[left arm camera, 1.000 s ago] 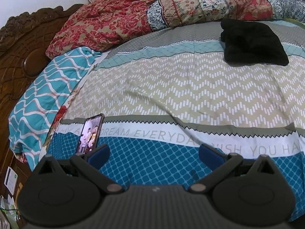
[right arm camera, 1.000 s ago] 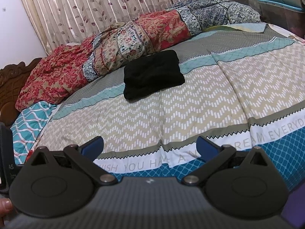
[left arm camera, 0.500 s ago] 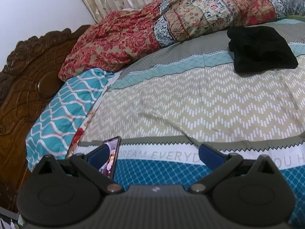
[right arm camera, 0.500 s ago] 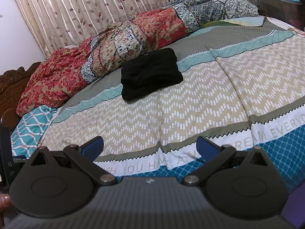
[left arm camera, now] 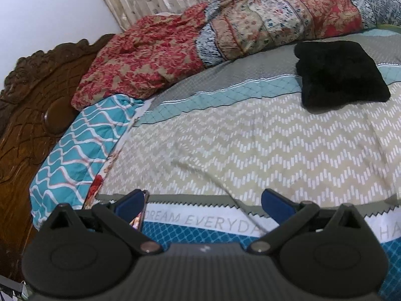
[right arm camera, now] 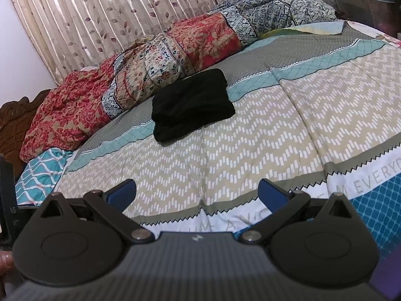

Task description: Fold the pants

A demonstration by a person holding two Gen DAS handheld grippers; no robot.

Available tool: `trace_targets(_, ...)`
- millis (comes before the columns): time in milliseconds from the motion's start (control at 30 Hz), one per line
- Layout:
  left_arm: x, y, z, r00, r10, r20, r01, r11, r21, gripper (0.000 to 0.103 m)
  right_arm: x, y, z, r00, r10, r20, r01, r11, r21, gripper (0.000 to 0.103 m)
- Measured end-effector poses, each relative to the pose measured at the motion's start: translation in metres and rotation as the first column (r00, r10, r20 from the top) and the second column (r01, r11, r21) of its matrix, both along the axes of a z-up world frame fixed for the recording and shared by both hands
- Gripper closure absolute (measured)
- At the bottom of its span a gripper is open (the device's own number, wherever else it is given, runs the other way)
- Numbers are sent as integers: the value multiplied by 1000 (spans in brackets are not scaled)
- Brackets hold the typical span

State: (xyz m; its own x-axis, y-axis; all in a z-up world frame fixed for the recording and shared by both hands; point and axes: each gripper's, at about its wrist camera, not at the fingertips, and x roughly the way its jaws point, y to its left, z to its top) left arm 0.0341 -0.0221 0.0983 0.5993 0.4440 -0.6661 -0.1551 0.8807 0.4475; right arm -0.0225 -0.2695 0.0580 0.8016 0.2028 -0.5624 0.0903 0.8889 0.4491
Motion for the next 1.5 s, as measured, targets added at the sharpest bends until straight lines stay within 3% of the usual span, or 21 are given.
trace_targets(533, 24, -38, -8, 996, -65, -69, 60, 995, -74, 0, 21, -26, 0, 1000, -12, -6, 12, 1000, 27, 0)
trace_targets(967, 37, -74, -24, 970, -168, -177, 138, 976, -166, 0, 29, -45, -3, 999, -31, -24, 32, 999, 25, 0)
trace_targets(1500, 46, -78, -39, 950, -188, -248, 125, 960, -250, 0, 39, -45, -10, 998, -22, -50, 23, 999, 25, 0)
